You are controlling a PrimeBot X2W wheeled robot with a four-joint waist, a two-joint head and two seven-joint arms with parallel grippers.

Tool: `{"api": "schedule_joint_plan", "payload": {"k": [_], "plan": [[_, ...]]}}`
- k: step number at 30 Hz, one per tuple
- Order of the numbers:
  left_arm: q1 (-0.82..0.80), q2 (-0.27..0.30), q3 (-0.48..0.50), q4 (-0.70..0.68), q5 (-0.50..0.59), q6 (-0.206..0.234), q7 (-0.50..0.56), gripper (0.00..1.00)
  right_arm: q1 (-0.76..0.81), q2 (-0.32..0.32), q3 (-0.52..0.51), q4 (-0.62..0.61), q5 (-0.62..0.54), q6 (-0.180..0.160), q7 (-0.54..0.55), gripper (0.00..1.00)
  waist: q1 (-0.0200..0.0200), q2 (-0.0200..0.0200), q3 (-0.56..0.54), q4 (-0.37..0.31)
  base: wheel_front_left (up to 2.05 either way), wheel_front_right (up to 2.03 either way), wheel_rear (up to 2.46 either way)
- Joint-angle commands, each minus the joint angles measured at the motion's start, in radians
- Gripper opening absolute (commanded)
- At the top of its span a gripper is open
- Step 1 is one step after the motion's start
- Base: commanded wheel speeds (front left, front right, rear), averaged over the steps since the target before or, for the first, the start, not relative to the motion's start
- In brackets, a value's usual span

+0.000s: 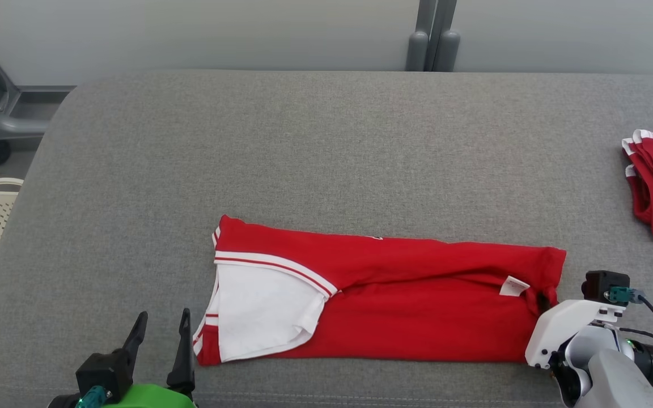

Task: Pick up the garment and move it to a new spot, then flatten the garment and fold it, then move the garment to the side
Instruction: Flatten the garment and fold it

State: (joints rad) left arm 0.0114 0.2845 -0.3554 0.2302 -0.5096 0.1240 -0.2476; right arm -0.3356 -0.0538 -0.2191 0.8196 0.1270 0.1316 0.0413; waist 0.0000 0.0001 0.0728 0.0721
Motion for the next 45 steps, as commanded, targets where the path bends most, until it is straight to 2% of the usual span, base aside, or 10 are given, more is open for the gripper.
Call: {"api": "schedule_joint_plan", "payload": {"k": [1,8,9,17,27,33,39,45], "plan": [[-0.010,0.007,0.003,0.001,-0.010,0.005,-0.004,1.00,0.007,0.002,-0.013,0.020,-0.006,-0.002,0.000,0.00,0.0000,-0.0001,-0.002,-0.002,0.00,0.00,0.00],[-0.001,0.005,0.003,0.000,-0.012,0.009,-0.007,1.00,-0.016,-0.004,-0.145,-0.034,-0.059,-0.003,-0.017,0.00,0.0000,-0.0001,-0.008,-0.015,0.00,0.00,0.00],[-0.002,0.006,0.004,0.003,-0.014,0.006,-0.007,1.00,-0.017,-0.001,-0.199,-0.062,-0.081,-0.002,-0.012,0.00,0.0000,-0.0001,-0.010,-0.018,0.00,0.00,0.00],[-0.003,0.004,0.002,0.008,-0.013,0.005,-0.009,1.00,0.015,0.000,-0.381,-0.226,-0.140,-0.002,0.039,0.00,0.0000,-0.0001,-0.023,-0.022,0.00,0.00,0.00],[0.003,0.001,-0.006,0.012,-0.013,0.006,-0.011,1.00,0.065,0.001,-0.437,-0.385,-0.153,-0.002,0.134,0.00,0.0000,-0.0001,-0.036,-0.025,0.00,0.00,0.00],[0.012,0.000,-0.009,0.016,-0.017,0.009,-0.011,1.00,0.099,0.002,-0.295,-0.419,0.021,-0.001,0.241,0.00,0.0000,-0.0001,-0.051,-0.030,0.00,0.00,0.00],[0.018,0.001,-0.016,0.023,-0.019,0.004,-0.012,1.00,0.158,0.002,-0.044,-0.495,0.206,-0.001,0.321,0.00,0.0000,-0.0001,-0.074,-0.034,0.00,0.00,0.00],[0.017,-0.001,-0.025,0.033,-0.022,-0.004,-0.012,1.00,0.187,0.002,0.179,-0.525,0.338,-0.001,0.328,0.00,0.0000,-0.0001,-0.085,-0.029,0.00,0.00,0.00]]}}
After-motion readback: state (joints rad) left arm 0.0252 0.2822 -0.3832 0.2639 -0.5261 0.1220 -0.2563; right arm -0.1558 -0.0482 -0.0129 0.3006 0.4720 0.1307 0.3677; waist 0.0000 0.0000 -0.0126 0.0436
